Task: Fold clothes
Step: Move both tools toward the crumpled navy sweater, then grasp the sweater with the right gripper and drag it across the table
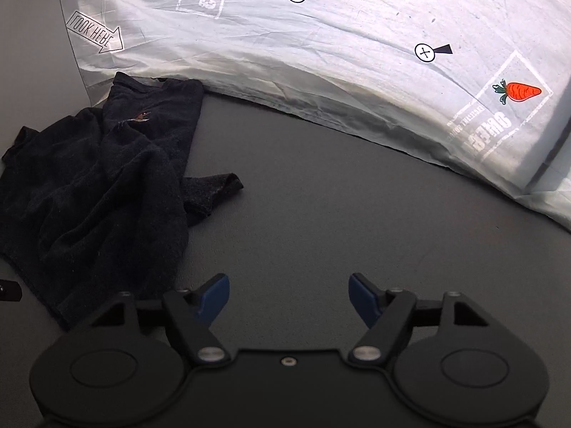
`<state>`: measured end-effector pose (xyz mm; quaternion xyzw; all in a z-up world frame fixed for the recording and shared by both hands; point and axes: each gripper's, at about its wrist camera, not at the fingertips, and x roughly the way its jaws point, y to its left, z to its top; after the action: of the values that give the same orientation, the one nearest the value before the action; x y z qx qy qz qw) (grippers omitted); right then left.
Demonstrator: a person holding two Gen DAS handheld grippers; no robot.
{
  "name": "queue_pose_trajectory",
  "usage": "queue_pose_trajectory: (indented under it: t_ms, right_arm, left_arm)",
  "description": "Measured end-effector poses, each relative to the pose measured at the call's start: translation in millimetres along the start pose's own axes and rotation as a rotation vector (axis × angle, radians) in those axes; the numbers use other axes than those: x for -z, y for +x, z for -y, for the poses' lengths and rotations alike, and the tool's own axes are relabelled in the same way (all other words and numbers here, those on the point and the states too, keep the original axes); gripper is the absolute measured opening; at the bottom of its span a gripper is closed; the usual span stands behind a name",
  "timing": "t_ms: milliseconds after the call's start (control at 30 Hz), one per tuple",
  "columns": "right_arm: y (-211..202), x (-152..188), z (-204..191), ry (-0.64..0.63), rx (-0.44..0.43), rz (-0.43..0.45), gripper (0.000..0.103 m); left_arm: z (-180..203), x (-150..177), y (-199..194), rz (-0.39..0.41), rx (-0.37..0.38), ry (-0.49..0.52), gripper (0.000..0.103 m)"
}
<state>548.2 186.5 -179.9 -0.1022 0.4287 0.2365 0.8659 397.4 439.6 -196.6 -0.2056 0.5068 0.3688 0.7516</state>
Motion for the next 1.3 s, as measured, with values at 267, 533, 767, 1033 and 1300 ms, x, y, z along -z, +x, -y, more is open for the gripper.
queue_pose_trajectory:
  t_ms: [267, 533, 767, 1033, 1300]
  right_arm:
    - [50, -17, -47, -0.029, -0.204, -0.022, 0.048]
    - [57, -16, -46, -0.017, -0.26, -0.046, 0.048]
    - [59, -15, -41, 0.022, -0.369, -0.076, 0.051]
    - [51, 1, -79, -0.178, -0.215, -0.005, 0.024]
    - [12, 26, -76, -0.361, -0.104, 0.121, 0.009]
  left_arm:
    - [-12, -16, 25, -0.039, -0.04, -0.041, 0.103]
    - [-15, -7, 34, -0.076, -0.028, -0.054, 0.103]
    - [-26, -1, 37, -0.078, 0.022, -0.099, 0.103]
    - [-29, 1, 36, -0.056, 0.03, -0.086, 0.103]
    - [-33, 9, 15, -0.149, 0.069, -0.15, 0.103]
